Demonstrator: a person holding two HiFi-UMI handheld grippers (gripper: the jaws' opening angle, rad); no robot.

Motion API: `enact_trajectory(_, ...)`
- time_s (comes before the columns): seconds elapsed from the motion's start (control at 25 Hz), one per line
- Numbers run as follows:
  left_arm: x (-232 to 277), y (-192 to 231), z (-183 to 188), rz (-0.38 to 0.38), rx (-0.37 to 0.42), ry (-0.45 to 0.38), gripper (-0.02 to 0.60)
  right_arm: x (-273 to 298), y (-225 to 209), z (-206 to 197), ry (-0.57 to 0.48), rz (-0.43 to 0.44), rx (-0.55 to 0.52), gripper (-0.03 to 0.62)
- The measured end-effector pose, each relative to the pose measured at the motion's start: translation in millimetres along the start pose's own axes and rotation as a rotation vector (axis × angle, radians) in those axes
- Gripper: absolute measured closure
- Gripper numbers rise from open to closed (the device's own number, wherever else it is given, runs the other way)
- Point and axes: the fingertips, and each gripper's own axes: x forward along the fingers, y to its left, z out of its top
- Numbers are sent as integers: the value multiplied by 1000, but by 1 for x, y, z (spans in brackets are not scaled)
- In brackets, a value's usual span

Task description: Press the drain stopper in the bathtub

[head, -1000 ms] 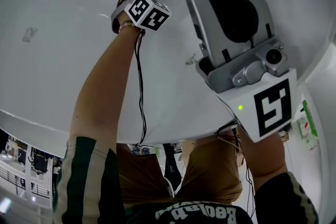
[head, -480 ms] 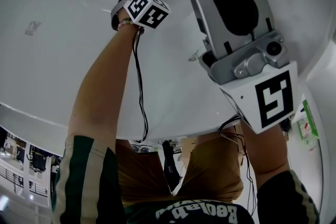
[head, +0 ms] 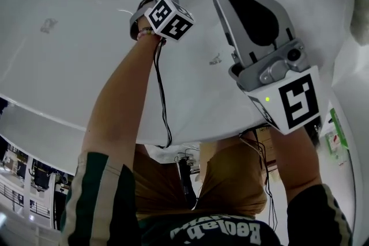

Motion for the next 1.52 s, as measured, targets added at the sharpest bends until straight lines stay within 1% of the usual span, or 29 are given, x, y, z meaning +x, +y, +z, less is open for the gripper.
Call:
enact_trajectory(0.2, -16, 6, 9, 13, -14, -7, 578, -5, 1, 25, -17, -15, -15, 580)
enact_trajectory(0.36, -41, 7, 16, 20, -17, -17, 578, -12, 7, 45, -25, -14, -18, 580)
enact_trajectory(0.56, -83, 8, 31, 37, 58, -60, 578, -24, 12, 76, -44, -30, -24, 580)
enact_trajectory(0.92, -169, 13, 61, 76, 100, -165, 578, -48, 33, 130, -81, -74, -52, 580)
enact_trajectory(1.08, -209, 21, 69, 103, 82, -209, 578, -55, 48, 153, -118, -80, -39, 580)
enact_trajectory(1.2, -244, 20, 78, 108, 77, -259, 578, -60, 62, 166, -129, -71, -43, 580)
enact_trajectory(1.32, -284, 23, 88, 126, 63, -347, 578, -61, 78, 177, -128, -54, -79, 580)
enact_trajectory(1.44, -323, 24, 101, 147, 50, -420, 578, -70, 83, 189, -139, -64, -75, 580)
enact_trajectory(1.52, -350, 24, 111, 157, 24, -469, 578, -80, 83, 197, -141, -81, -67, 580)
